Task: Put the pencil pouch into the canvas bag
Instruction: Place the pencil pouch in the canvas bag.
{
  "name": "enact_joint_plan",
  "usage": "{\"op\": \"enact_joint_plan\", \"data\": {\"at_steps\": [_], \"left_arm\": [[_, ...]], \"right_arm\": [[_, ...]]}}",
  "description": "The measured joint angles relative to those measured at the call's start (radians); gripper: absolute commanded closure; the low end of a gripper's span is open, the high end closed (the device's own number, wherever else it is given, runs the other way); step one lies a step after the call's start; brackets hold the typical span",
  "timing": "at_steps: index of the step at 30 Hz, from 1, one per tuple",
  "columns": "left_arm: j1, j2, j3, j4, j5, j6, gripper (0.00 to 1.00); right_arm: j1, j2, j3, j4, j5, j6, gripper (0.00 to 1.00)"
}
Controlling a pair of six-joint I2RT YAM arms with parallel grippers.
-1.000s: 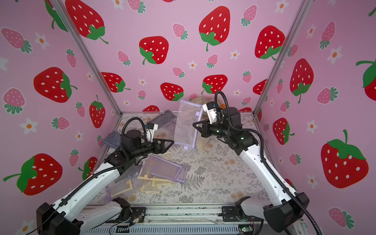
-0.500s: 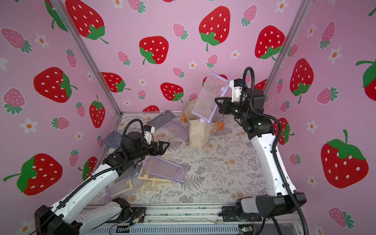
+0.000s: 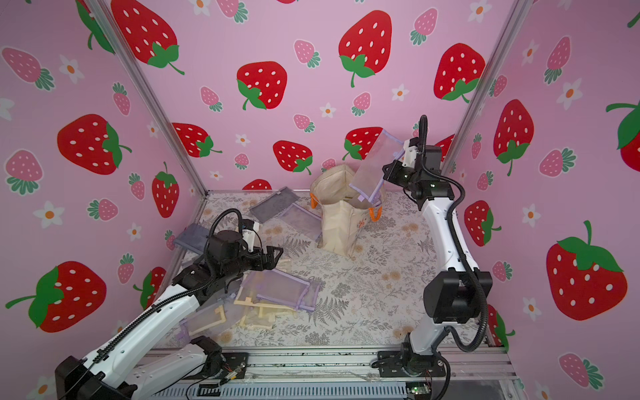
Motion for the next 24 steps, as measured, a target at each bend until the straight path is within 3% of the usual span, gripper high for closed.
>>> {"op": "enact_joint_plan", "data": {"at_steps": [11, 24], "left_arm": [[0.0, 0.01, -0.014, 0.006, -0.024, 0.023, 0.03], [0.0, 0.027, -0.016, 0.013, -0.034, 0.023, 0.03]], "right_arm": [[0.016, 0.115, 0.031, -0.008, 0.042, 0.007, 1.0], [0.136, 0.171, 0.03, -0.063, 0.119, -0.081, 0.99]]}}
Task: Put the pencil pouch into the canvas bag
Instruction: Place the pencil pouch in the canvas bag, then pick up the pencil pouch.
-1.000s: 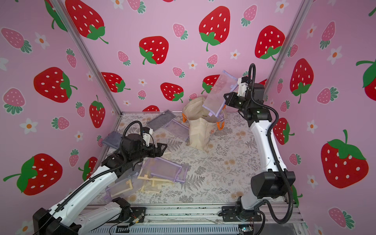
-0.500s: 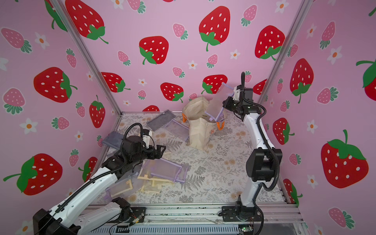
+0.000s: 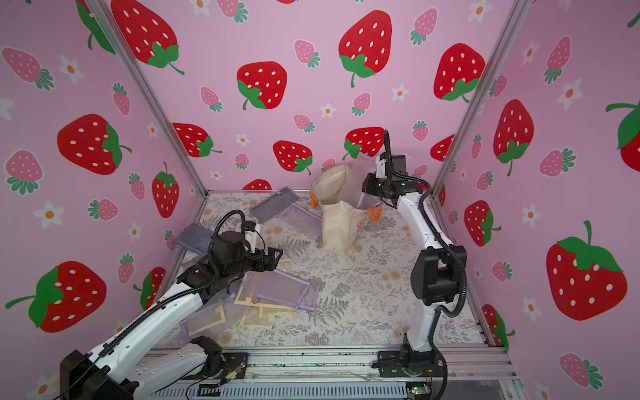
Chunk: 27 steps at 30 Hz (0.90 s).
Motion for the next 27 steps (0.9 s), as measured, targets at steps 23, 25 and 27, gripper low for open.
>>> {"op": "enact_joint_plan", "data": {"at_steps": [23, 25, 27], "left_arm": [[0.03, 0.065, 0.09, -0.197, -0.033, -0.038, 0.03], [0.053, 0.065, 0.091, -0.238, -0.032, -0.053, 0.04], [0.089, 0.063, 0.085, -0.274, -0.026, -0.069, 0.06]], "right_arm": [[0.108, -0.028, 0.202, -0.291, 0.253, -0.258, 0.27], [0.175, -0.073, 0.211, -0.324, 0.272, -0.293, 0.25], [0.255, -0.135, 0.178, -0.34, 0.273, -0.315, 0.23]]}}
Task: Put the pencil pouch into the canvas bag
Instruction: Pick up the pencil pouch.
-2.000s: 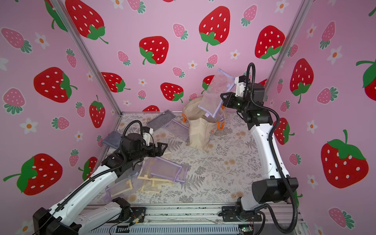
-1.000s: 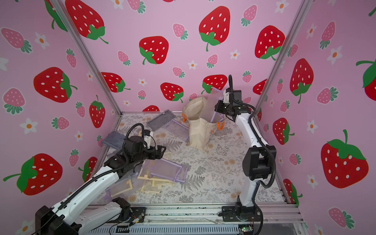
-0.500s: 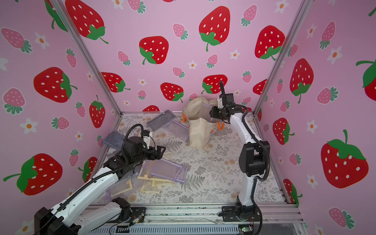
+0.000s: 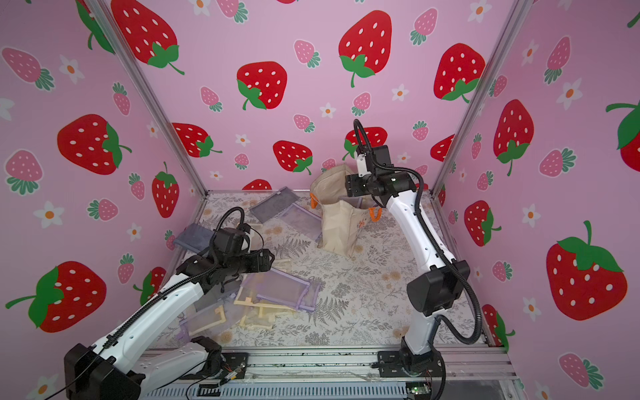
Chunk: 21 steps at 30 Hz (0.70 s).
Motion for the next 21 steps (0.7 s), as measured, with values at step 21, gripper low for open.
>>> {"op": "enact_joint_plan", "data": {"at_steps": [21], "left_arm": [[0.203, -0.119, -0.383, 0.068, 0.203, -0.264, 0.3]], "right_arm": [[0.373, 0.281, -0.463, 0.267, -0.397, 0.142, 0.18]]}}
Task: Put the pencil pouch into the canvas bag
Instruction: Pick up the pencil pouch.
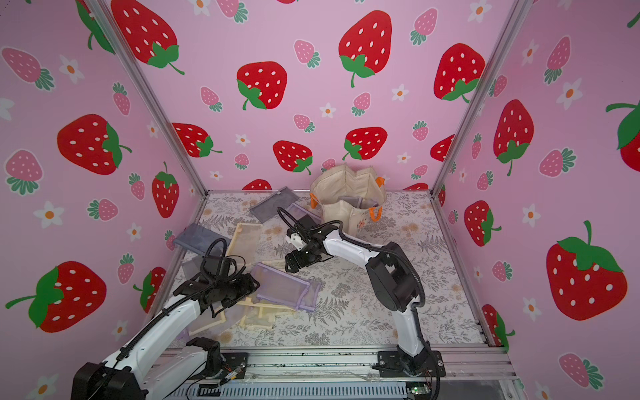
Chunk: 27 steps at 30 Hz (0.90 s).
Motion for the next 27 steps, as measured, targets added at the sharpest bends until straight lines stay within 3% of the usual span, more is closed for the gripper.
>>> {"op": "enact_joint_plan", "data": {"at_steps": [2, 8, 18, 27], "left_arm": [[0.001, 0.0, -0.015, 0.02, 0.003, -0.015, 0.32], [0.027, 0.015, -0.063, 0.128, 0.037, -0.043, 0.48], [0.041, 0.1, -0.072, 0.328, 0.065, -0.066, 0.51], [0.046, 0.119, -0.095, 0.467, 0.09, -0.085, 0.69]], "right_arm": [[0.003, 0.011, -0.018, 0.025, -0.024, 0.014, 0.2], [0.027, 0.03, -0.049, 0.09, -0.073, 0.042, 0.28], [0.057, 0.093, -0.053, 0.136, -0.114, 0.056, 0.42], [0.063, 0.093, -0.053, 0.156, -0.126, 0.058, 0.52]]}}
